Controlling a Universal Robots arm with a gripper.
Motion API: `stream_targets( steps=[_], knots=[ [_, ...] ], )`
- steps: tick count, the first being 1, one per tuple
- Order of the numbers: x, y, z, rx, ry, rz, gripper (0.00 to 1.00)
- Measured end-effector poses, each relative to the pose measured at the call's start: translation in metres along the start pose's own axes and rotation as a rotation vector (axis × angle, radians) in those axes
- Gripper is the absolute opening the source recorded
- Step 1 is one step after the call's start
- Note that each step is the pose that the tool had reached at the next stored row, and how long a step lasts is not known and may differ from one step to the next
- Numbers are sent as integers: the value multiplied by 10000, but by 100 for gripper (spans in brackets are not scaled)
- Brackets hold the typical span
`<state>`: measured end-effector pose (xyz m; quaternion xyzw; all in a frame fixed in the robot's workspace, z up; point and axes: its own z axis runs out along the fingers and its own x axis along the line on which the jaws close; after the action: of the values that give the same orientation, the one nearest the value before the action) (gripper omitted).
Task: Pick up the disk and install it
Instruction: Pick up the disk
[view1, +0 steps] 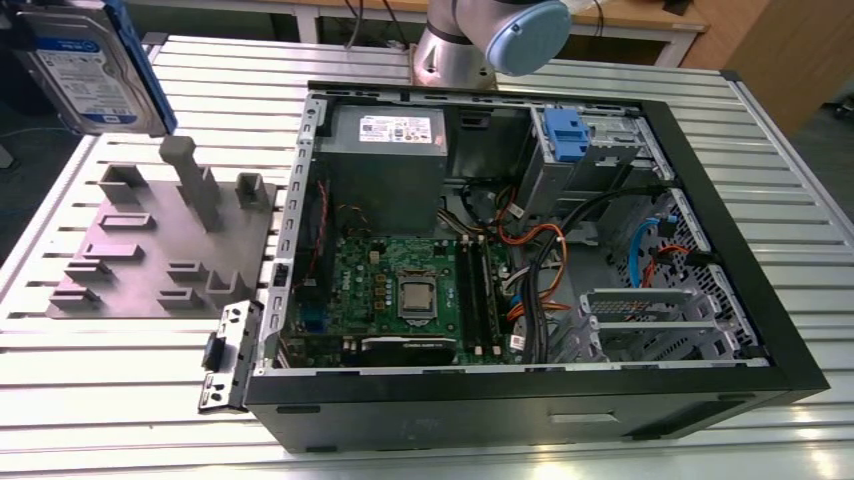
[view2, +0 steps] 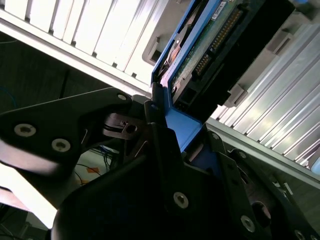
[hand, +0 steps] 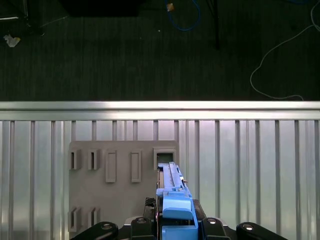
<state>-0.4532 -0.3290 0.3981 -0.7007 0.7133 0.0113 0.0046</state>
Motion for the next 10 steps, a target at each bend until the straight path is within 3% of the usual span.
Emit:
stream_targets(
  steps=[10],
  knots=[
    [-2, 1, -70, -1, 1, 0, 36]
  ],
)
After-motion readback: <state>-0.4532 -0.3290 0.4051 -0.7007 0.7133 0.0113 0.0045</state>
